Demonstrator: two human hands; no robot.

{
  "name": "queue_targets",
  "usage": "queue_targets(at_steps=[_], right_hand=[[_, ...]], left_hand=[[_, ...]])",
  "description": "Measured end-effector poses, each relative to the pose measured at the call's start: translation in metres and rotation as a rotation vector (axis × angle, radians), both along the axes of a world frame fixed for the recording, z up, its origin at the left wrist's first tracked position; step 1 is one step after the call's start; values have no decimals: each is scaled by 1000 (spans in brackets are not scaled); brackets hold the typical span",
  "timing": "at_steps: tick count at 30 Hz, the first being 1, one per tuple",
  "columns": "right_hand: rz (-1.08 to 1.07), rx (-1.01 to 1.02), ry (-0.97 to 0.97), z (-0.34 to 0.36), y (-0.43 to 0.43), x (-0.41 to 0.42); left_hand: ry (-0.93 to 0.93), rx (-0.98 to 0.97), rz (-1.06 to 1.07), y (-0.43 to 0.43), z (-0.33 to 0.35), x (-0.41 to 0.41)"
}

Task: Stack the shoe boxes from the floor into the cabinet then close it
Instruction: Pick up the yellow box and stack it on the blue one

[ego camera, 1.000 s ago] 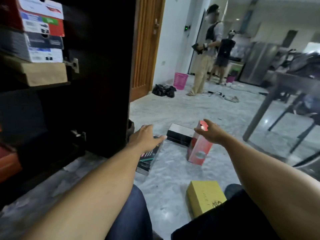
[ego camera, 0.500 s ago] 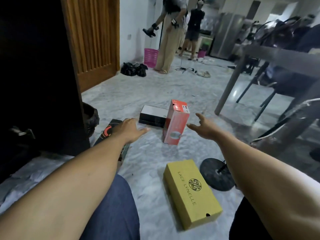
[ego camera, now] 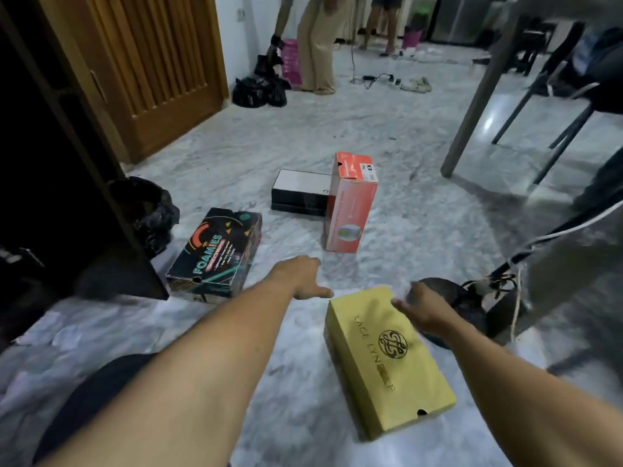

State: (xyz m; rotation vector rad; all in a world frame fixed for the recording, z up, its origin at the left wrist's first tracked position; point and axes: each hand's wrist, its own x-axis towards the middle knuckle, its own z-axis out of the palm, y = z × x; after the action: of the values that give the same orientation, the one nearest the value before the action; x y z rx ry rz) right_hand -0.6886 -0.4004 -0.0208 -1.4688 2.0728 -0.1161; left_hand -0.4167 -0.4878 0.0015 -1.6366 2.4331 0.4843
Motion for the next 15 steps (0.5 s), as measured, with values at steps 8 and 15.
queue_targets(at_steps=[8, 15], right_hand=[[-361, 231, 156, -82, 79, -19], [-554, 309, -185, -92, 84, -29]], left_hand=[[-132, 141, -188, 15, -115, -68], [-20, 260, -114, -11, -134, -79]])
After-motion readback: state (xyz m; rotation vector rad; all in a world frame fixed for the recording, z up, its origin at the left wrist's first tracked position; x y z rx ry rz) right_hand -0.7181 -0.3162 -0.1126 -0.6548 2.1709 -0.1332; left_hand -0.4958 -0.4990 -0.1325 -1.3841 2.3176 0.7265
